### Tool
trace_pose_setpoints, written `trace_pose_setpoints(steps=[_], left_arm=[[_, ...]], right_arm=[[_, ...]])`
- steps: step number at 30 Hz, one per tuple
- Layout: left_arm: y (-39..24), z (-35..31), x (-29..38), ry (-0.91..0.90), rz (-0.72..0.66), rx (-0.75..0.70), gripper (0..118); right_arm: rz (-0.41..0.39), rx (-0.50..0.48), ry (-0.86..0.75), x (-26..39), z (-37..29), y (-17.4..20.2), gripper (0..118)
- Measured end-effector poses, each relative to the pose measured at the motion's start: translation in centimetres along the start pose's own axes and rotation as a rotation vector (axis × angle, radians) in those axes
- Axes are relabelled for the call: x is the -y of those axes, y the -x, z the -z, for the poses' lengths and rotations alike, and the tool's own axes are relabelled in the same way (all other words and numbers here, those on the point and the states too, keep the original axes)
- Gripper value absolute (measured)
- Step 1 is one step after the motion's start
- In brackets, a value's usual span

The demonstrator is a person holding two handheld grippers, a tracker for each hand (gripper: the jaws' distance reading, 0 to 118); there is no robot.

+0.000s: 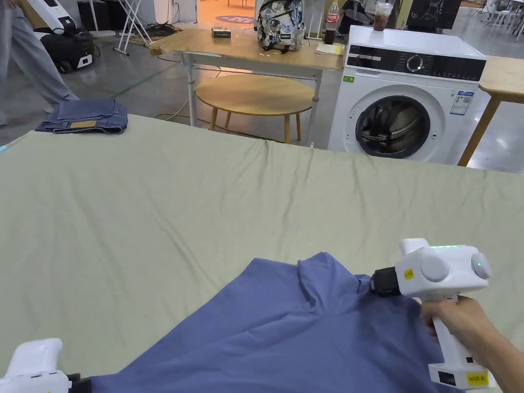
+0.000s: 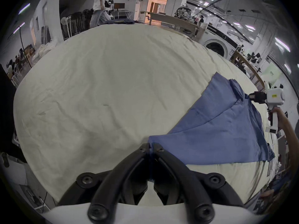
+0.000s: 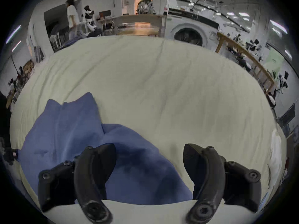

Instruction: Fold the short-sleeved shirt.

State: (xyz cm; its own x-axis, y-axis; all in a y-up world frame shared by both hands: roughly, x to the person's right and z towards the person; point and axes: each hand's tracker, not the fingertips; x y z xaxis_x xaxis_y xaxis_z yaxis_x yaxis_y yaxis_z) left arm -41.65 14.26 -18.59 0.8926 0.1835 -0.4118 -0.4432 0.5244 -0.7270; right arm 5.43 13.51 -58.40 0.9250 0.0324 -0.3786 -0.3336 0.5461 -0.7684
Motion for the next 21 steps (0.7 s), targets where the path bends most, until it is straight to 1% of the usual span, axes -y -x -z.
trace_pose_setpoints(steps=[1,3,4,5,6,7,8,9,10,13,14,16,17,20,21], left_arm=[[0.0,0.0,-0.1,-0.001,-0.003,0.003,0],[0.0,-0.1,-0.2,0.000,0.002,0.002,0],[0.0,-0.1,-0.3,-0.002,0.005,0.000,0],[0.0,-0.1,-0.4,-0.004,0.007,0.000,0],[0.0,0.0,-0.6,-0.005,0.009,-0.001,0],[-0.1,0.1,-0.8,-0.008,0.014,-0.005,0],[-0.2,0.1,-0.9,-0.011,0.020,-0.008,0],[-0.2,0.1,-1.0,-0.014,0.024,-0.009,0],[-0.1,0.2,-1.0,-0.016,0.027,-0.009,0],[-0.3,0.2,-1.0,-0.036,0.033,-0.012,0],[-0.3,0.2,-0.9,-0.051,0.038,-0.008,0],[-0.4,0.1,-0.6,-0.059,0.040,0.001,0],[-0.4,0.0,-0.5,-0.067,0.043,0.004,0],[-1.1,-1.1,-0.5,-0.097,0.056,0.012,0],[-1.1,-1.6,-0.6,-0.112,0.058,0.019,0]], right_arm=[[-0.005,-0.022,0.024,0.3,0.2,0.3,88],[-0.017,-0.032,0.079,0.9,1.2,0.6,87],[-0.024,-0.031,0.078,1.2,1.5,0.8,79],[-0.029,-0.004,0.044,1.3,1.9,1.0,79],[-0.023,-0.003,0.041,1.3,1.9,1.1,77],[-0.017,-0.007,0.037,1.4,1.7,1.2,68],[-0.020,-0.007,0.027,1.4,1.4,1.3,55],[-0.037,0.012,0.011,1.3,0.8,1.8,29],[-0.072,0.029,-0.004,1.3,0.5,2.2,0],[-0.081,0.040,-0.009,1.7,-0.4,3.1,0],[-0.042,0.068,-0.061,2.0,-1.3,3.1,0],[0.010,0.066,-0.106,2.4,-3.1,2.8,0],[0.002,0.073,-0.143,2.5,-4.1,2.6,0],[-0.068,0.128,-0.219,2.9,-7.7,2.7,0],[-0.074,0.140,-0.247,2.9,-8.9,2.7,0]])
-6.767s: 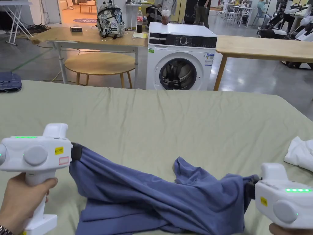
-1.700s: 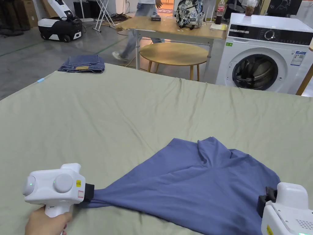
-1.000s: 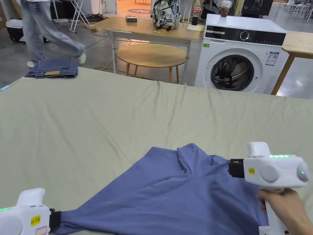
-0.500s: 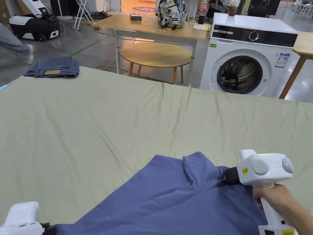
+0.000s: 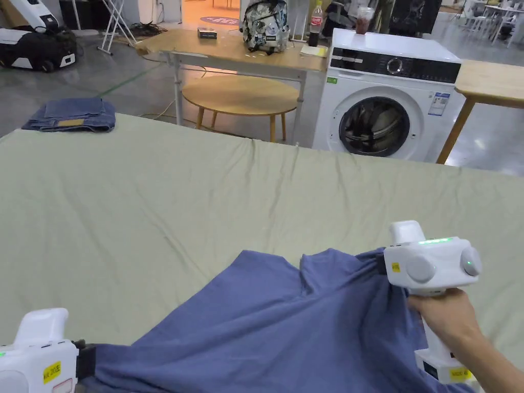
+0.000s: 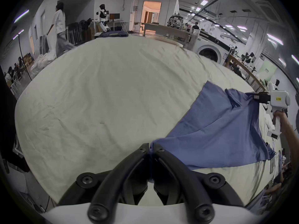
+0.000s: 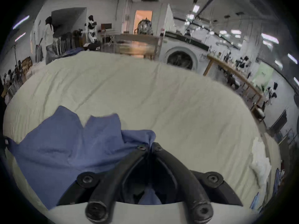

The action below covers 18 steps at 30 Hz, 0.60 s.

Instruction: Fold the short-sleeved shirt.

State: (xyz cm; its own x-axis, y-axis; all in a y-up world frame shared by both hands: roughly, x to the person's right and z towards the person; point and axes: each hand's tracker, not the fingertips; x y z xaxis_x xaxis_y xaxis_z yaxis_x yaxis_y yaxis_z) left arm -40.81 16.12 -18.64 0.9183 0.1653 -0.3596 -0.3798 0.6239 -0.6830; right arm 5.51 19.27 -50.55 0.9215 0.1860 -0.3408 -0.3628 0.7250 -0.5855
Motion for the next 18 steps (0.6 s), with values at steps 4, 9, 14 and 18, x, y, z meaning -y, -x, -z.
trace_pose_setpoints(steps=[4,9,14,18], left_arm=[[-0.2,-2.1,-2.0,-0.075,-0.001,0.030,0],[-2.6,-6.5,-6.2,-0.183,0.030,0.070,0],[-5.7,-9.9,-12.5,-0.283,0.085,0.106,0],[-7.9,-11.6,-18.5,-0.339,0.103,0.127,0]], right_arm=[[0.044,0.053,-0.104,-1.4,-5.6,-1.9,0],[0.084,0.126,-0.210,-3.4,-13.3,-4.2,0],[0.149,0.193,-0.310,-5.5,-18.9,-7.5,0],[0.202,0.255,-0.390,-7.1,-22.8,-9.2,0]])
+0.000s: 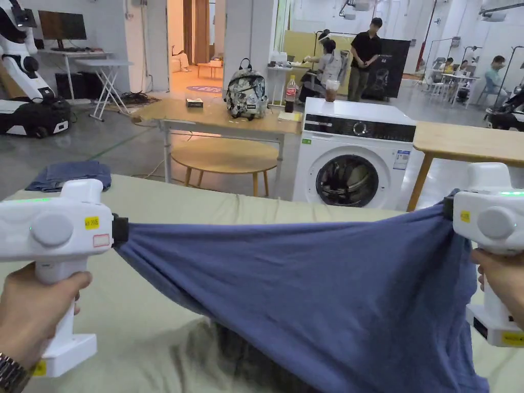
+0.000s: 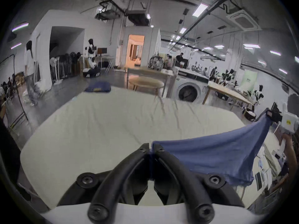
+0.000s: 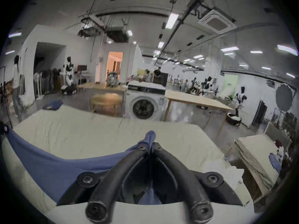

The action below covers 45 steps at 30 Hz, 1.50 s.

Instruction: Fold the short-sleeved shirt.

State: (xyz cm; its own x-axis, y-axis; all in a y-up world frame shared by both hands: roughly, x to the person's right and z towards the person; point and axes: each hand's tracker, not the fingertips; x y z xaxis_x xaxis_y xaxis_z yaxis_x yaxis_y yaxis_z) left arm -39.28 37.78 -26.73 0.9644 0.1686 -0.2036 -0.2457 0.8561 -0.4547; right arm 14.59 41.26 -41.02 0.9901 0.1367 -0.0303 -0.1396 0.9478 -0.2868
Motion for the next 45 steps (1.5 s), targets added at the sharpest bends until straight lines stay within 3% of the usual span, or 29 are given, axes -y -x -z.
trace_pose_setpoints(steps=[12,27,37,45], left_arm=[[-6.5,1.1,-15.0,-0.133,0.094,-0.021,0],[-8.1,2.9,-27.7,-0.287,0.104,-0.055,0],[-8.1,4.5,-27.5,-0.311,0.160,-0.092,0],[-6.0,7.0,-19.7,-0.230,0.172,-0.082,0]], right_arm=[[0.078,0.130,-0.148,-8.2,-1.1,-3.3,0],[0.088,0.160,-0.303,-19.4,2.5,-3.2,0],[0.082,0.150,-0.328,-18.8,3.8,-2.7,0],[0.015,0.149,-0.243,-11.2,3.4,-1.9,0]])
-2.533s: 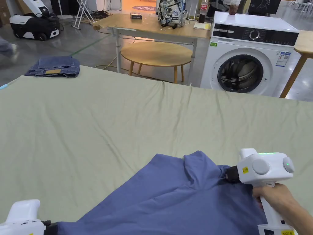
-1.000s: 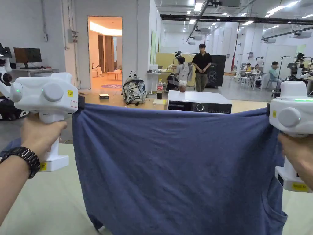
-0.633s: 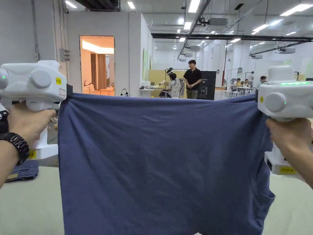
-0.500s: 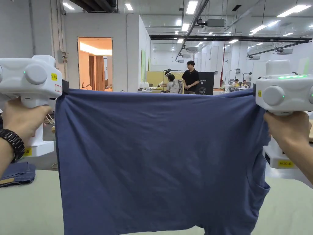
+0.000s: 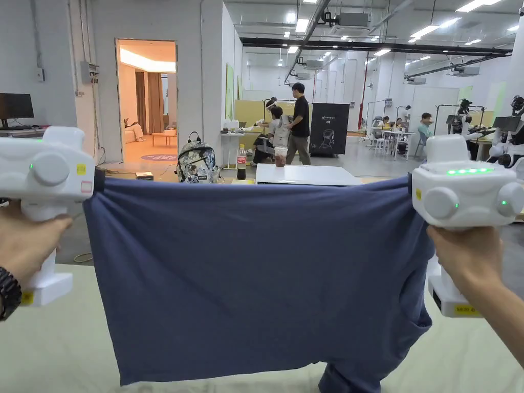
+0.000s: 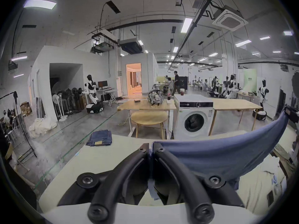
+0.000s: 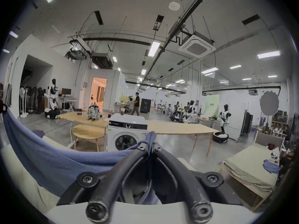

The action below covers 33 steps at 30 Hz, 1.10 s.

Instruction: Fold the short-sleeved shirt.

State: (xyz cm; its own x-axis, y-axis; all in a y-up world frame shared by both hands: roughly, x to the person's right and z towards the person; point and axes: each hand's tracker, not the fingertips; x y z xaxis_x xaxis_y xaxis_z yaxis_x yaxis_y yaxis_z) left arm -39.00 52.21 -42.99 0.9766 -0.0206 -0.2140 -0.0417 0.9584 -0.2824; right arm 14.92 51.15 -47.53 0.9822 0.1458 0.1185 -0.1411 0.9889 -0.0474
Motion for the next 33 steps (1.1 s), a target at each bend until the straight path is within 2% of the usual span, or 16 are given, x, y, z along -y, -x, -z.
trace_pose_setpoints(steps=[11,20,26,33], left_arm=[[2.0,-6.3,13.2,0.094,-0.049,0.047,0],[2.6,-14.7,21.2,0.134,-0.055,0.091,0],[2.5,-20.1,26.9,0.197,-0.049,0.114,0],[2.2,-22.9,34.5,0.337,-0.025,0.108,0]], right_arm=[[-0.058,-0.028,0.090,8.9,-10.0,-0.4,0],[-0.066,-0.049,0.173,15.2,-18.7,-2.3,0],[-0.046,-0.079,0.280,21.1,-23.4,-3.8,0],[-0.093,-0.131,0.460,26.5,-29.3,-3.9,0]])
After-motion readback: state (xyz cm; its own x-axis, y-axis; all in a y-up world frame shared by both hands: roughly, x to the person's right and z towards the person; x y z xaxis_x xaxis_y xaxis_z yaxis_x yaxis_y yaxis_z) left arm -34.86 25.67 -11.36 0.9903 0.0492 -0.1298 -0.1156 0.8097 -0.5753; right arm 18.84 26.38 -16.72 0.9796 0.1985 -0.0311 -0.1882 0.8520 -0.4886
